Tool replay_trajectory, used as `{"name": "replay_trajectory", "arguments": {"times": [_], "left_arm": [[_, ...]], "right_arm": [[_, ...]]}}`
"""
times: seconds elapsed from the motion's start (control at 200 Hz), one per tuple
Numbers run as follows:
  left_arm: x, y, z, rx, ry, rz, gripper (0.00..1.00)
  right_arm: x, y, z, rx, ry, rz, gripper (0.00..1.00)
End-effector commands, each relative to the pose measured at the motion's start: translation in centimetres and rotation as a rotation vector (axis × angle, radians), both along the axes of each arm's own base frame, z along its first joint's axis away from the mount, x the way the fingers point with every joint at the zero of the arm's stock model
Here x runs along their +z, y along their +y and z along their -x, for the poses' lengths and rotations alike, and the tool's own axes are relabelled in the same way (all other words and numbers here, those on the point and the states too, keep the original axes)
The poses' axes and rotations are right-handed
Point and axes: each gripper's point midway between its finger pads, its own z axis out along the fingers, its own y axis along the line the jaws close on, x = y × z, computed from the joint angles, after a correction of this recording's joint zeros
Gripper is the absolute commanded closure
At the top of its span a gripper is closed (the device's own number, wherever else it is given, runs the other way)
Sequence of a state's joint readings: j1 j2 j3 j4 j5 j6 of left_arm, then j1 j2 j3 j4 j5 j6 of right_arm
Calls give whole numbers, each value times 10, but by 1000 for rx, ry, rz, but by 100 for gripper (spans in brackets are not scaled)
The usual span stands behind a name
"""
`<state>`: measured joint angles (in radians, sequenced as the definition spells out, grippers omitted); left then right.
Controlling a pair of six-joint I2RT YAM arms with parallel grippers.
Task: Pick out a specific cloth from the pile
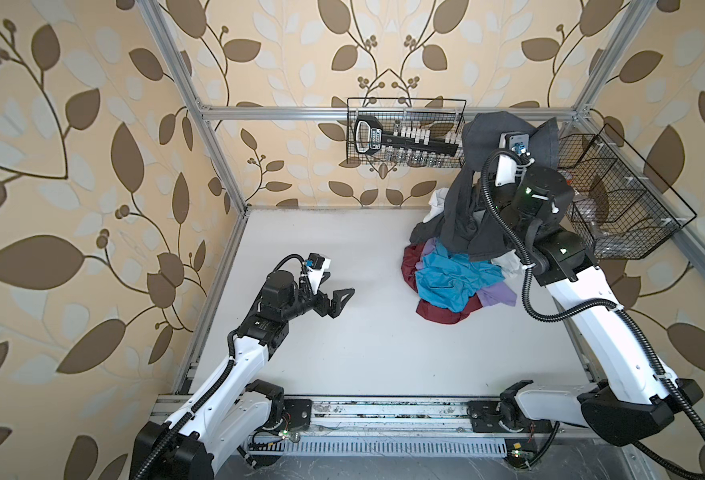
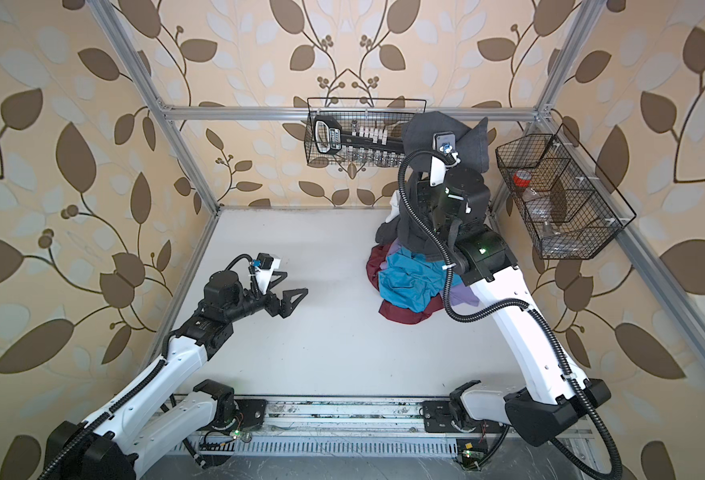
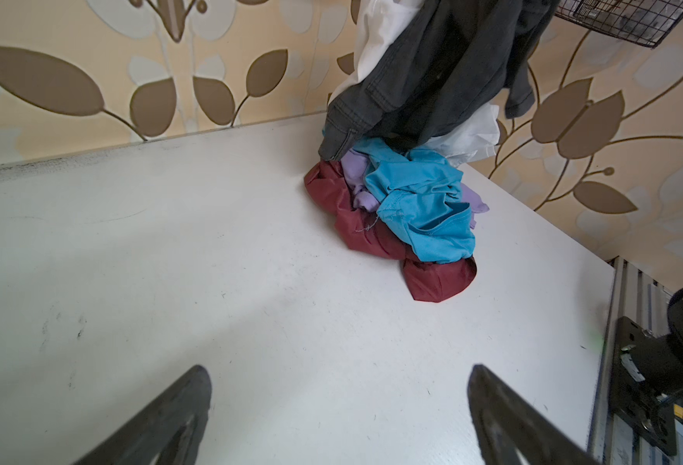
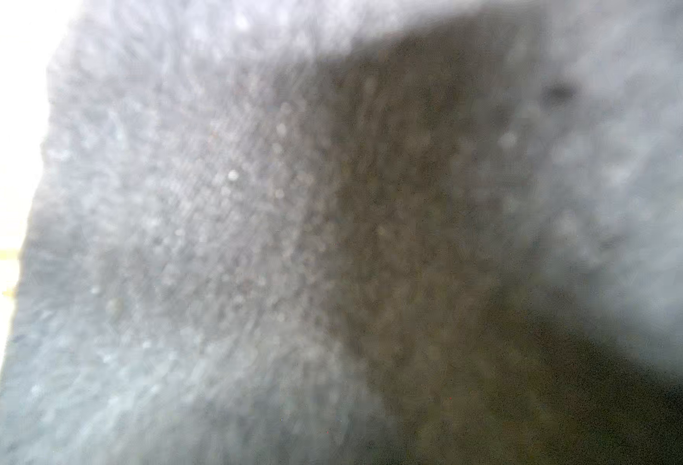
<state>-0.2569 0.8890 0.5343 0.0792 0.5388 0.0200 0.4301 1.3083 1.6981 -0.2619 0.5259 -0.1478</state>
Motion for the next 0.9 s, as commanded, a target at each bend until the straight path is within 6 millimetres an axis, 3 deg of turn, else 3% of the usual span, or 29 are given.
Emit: {"name": "replay_trajectory", "arguments": {"times": [0.0,0.295,0.44,0.62,0.895], "left_arm": [[11,-3,2,-10,-61,4,1],[13,2,0,23,-73,1,1],[20,11,0,83,-119,6,1],[25,40,-10,275,-160,7,1],[35,51,-6,335,-212,37,1]], "right_arm": [[86,-5,33,9,-258,-81,100],[135,25,53,129,-385,-126,100],[149,60,55,240,-396,-130,100],[138,109,45,363,-370,-139,100],[98,214,19,527,-273,-88,100]]}}
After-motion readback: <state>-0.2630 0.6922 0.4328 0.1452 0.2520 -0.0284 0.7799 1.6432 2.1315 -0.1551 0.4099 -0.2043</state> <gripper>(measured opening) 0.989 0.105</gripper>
